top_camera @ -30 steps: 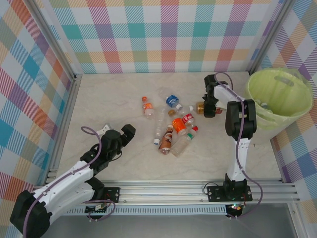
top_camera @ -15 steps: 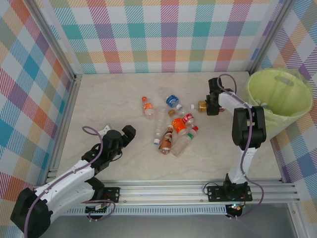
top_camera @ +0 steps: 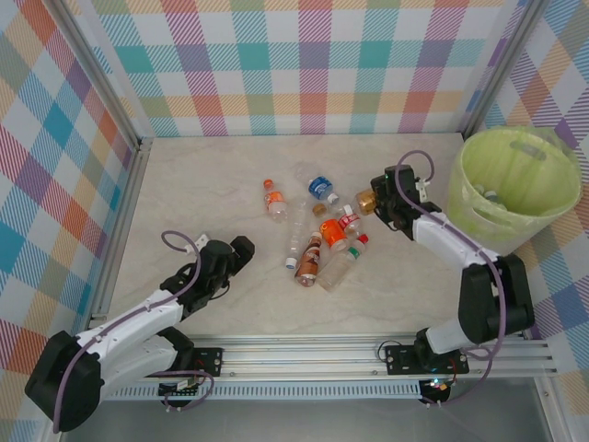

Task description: Put the plastic bottles in the bin

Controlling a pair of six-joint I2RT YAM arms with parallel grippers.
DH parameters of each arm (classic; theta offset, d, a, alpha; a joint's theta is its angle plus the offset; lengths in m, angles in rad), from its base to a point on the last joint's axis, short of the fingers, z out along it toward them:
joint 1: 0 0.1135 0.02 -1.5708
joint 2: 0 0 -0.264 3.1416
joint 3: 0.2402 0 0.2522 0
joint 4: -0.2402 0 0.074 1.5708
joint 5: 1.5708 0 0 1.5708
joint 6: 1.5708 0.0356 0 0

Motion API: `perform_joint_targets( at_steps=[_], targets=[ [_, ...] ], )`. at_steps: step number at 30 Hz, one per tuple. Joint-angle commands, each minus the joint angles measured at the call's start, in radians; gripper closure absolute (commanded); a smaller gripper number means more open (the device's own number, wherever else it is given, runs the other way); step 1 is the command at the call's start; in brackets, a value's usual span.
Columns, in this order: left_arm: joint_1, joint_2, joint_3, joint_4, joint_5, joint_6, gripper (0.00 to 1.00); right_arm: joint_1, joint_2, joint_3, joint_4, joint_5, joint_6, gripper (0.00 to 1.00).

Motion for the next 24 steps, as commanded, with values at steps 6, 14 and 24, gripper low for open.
perform_joint_targets(
  at_steps=[6,14,24],
  targets=[
    [0.012,0.085,0.077,0.068,0.027,0.052,0.00,0.048,-0.263,-0.094,0.161,-0.106,-0.431,0.56],
    [0.012,0.151,0.099,0.091,0.060,0.052,0.00,0.046,-0.311,0.136,-0.160,-0.175,-0.705,0.52],
    [0.012,0.219,0.146,0.158,0.157,0.118,0.00,-0.067,-0.384,0.327,-0.098,0.020,-0.993,0.54]
  ],
)
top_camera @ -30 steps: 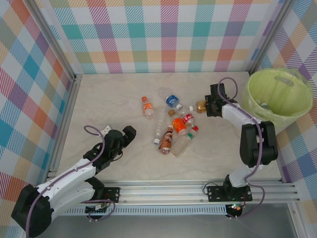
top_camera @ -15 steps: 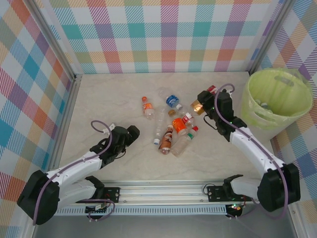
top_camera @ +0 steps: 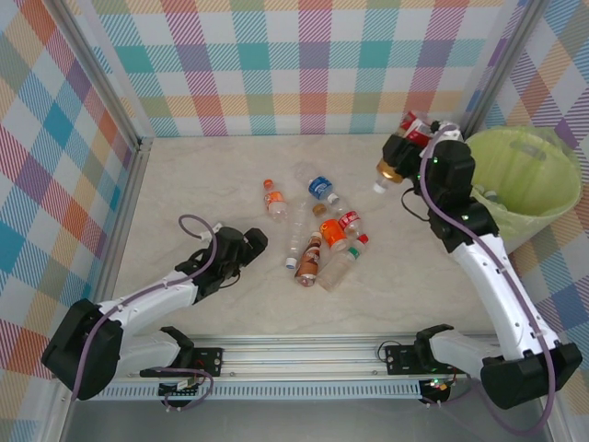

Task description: Put the plastic bottles in the bin

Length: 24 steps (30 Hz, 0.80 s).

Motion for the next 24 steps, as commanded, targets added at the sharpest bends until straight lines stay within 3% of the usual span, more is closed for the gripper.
perform_joint_targets(
  at_steps=[1,11,16,24],
  targets=[
    [0.010,0.015,0.026,0.112,0.097,0.091,0.00,-0.065,-0.038,0.052,0.048,0.087,-0.142,0.54],
    [0.008,0.057,0.086,0.181,0.208,0.233,0.00,-0.385,0.004,0.165,-0.009,0.041,-0.184,0.53],
    [0.008,0.085,0.092,0.208,0.227,0.242,0.00,-0.480,0.019,0.164,-0.034,0.160,-0.243,0.52],
    [0.008,0.109,0.111,0.178,0.240,0.240,0.00,-0.587,0.095,0.144,-0.103,0.177,-0.273,0.50]
  ],
)
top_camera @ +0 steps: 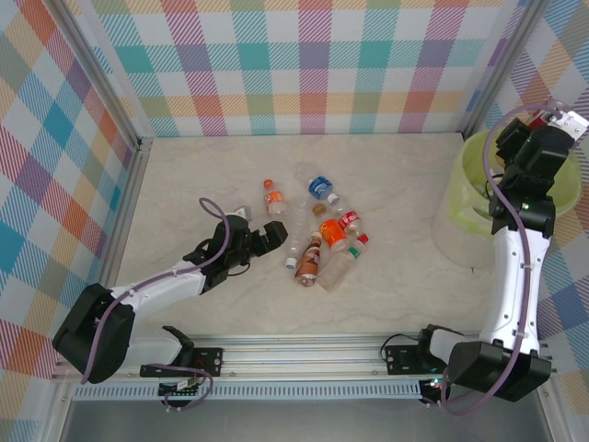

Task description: Put the plastic bottles in the bin

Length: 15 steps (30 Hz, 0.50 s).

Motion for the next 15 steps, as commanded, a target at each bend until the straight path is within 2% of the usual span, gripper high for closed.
perform_joint_targets(
  at_steps=[1,4,7,11,15],
  targets=[
    [0.008,0.009,0.043,-0.015,0.023,0.023,0.00,-0.017,0.033,-0.001,-0.052,0.032,-0.034,0.50],
    [0.008,0.021,0.050,-0.045,0.053,0.037,0.00,-0.019,0.046,-0.006,-0.080,0.037,-0.032,0.48],
    [0.008,0.032,0.047,-0.050,0.073,0.027,0.00,-0.020,0.045,-0.028,-0.083,0.050,-0.021,0.42],
    [0.005,0.052,0.053,-0.095,0.118,0.048,0.00,-0.019,0.044,-0.033,-0.110,0.000,-0.012,0.25],
    [-0.003,0.068,0.082,-0.172,0.138,0.095,0.00,-0.020,0.032,-0.041,-0.152,-0.024,0.020,0.13]
  ],
)
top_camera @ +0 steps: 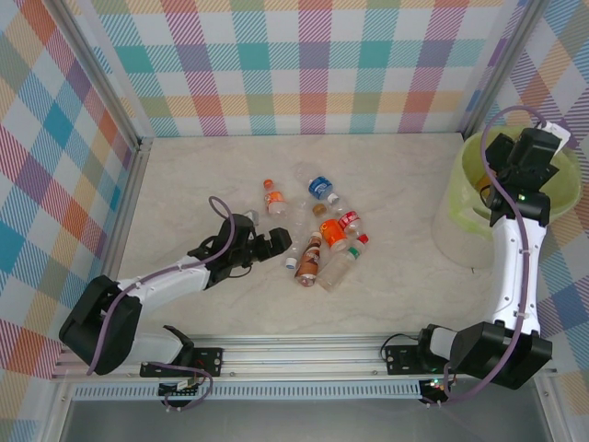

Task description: Put the plastic bottles in the bin

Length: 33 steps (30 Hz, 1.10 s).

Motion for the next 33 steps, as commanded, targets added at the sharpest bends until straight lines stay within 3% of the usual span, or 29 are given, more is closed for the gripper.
perform_joint_targets(
  at_steps=[1,3,9,14,28,33],
  targets=[
    [-0.003,0.011,0.047,-0.076,0.039,0.056,0.00,-0.008,-0.031,-0.021,-0.028,-0.040,0.024,0.09],
    [-0.008,0.009,0.048,-0.082,0.043,0.058,0.00,-0.008,-0.050,-0.033,-0.025,-0.094,0.028,0.00],
    [-0.035,0.006,0.073,-0.134,0.001,0.085,0.00,-0.004,-0.130,-0.059,-0.025,-0.283,0.083,0.00],
    [-0.069,0.018,0.098,-0.177,-0.049,0.104,0.00,0.030,-0.199,-0.099,0.018,-0.577,0.086,0.00],
    [-0.180,0.191,0.232,-0.295,-0.219,0.093,0.00,0.298,-0.325,-0.268,0.135,-0.709,0.163,0.00],
    [-0.179,0.240,0.253,-0.244,-0.284,0.101,0.07,0.370,-0.321,-0.358,0.222,-0.701,0.221,0.00]
  ],
)
